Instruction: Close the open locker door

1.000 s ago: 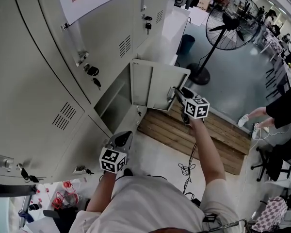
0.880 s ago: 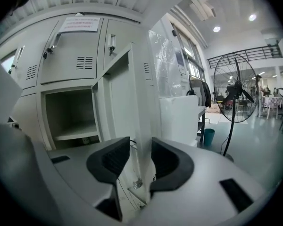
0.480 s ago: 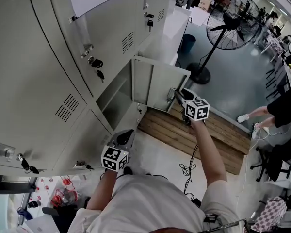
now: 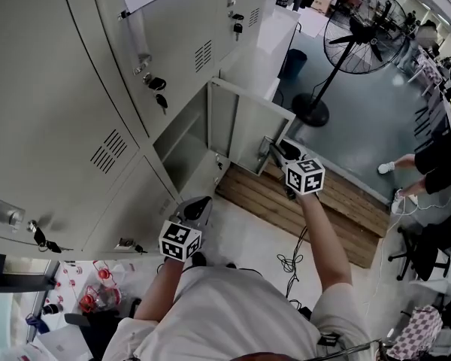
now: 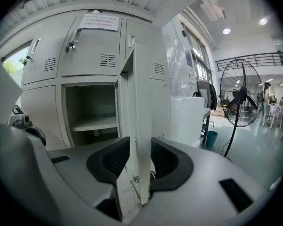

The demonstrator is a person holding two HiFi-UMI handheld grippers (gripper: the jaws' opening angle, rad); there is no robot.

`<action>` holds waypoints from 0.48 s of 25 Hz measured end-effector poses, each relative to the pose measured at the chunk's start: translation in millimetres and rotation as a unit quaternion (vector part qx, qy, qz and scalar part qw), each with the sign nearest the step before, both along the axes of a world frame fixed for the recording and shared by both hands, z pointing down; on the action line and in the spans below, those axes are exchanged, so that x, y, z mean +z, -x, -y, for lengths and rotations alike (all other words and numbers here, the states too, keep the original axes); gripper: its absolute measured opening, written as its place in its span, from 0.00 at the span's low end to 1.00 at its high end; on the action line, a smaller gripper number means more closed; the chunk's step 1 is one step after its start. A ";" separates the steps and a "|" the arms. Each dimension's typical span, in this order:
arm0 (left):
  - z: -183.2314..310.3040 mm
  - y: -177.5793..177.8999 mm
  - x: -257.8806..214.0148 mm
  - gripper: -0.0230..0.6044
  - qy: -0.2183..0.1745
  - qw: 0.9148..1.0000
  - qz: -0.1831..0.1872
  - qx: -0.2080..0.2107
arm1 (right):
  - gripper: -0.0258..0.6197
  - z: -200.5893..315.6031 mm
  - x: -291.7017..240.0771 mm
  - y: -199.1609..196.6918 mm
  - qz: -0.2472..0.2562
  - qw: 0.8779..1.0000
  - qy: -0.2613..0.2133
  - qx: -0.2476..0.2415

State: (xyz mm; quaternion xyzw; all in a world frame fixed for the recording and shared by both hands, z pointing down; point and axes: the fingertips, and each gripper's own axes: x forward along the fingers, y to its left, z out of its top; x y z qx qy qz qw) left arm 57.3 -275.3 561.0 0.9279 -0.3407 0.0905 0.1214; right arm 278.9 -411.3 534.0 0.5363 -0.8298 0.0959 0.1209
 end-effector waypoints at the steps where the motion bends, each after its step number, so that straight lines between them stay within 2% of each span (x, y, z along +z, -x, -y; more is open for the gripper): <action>1: -1.2 -0.1 -0.2 0.06 0.000 1.000 -0.001 0.000 | 0.24 -3.4 -0.2 2.5 -0.004 1.000 -0.001 -0.002; 12: -12.4 4.8 -1.4 0.06 -0.001 1.000 0.000 -0.003 | 0.24 -31.9 -2.6 38.1 -0.013 0.999 -0.009 -0.030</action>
